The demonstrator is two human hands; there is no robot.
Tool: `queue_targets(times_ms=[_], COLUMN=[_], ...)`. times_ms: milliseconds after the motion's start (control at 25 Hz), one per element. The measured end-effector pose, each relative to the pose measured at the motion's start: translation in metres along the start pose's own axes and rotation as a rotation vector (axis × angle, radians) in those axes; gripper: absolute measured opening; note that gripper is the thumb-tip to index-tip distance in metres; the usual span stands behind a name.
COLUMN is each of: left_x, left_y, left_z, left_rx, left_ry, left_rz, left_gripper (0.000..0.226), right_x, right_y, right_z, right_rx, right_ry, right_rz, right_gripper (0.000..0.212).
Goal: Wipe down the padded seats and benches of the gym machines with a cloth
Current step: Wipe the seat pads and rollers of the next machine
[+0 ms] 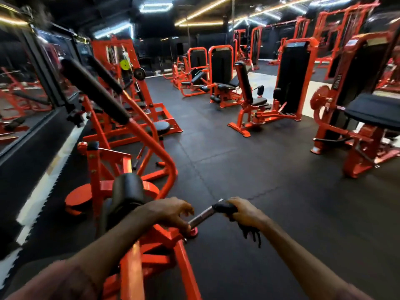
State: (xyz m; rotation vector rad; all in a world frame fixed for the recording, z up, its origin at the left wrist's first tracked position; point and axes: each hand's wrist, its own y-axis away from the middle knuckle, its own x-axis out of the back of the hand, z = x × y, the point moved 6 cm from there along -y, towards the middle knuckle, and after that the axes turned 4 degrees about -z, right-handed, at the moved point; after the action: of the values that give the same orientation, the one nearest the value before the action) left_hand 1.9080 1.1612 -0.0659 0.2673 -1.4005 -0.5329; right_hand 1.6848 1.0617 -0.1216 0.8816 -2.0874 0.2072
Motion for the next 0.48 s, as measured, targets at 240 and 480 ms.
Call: queue_targets(times_ms=[240,480], left_x=[0.054,0.11], left_y=[-0.107,-0.217], left_z=[0.072,0.066], left_rx=[0.08,0.146], left_ry=[-0.064,-0.004], left_rz=[0.225,0.384], left_gripper=[0.058,0.053], right_x=[0.097,0.174], right_y=[-0.008,-0.067], right_z=[0.096,0.162], right_rx=[-0.082,-0.038], right_ry=[0.037,0.091], right_rz=[0.074,0.097], right_gripper=[0.015,0.035])
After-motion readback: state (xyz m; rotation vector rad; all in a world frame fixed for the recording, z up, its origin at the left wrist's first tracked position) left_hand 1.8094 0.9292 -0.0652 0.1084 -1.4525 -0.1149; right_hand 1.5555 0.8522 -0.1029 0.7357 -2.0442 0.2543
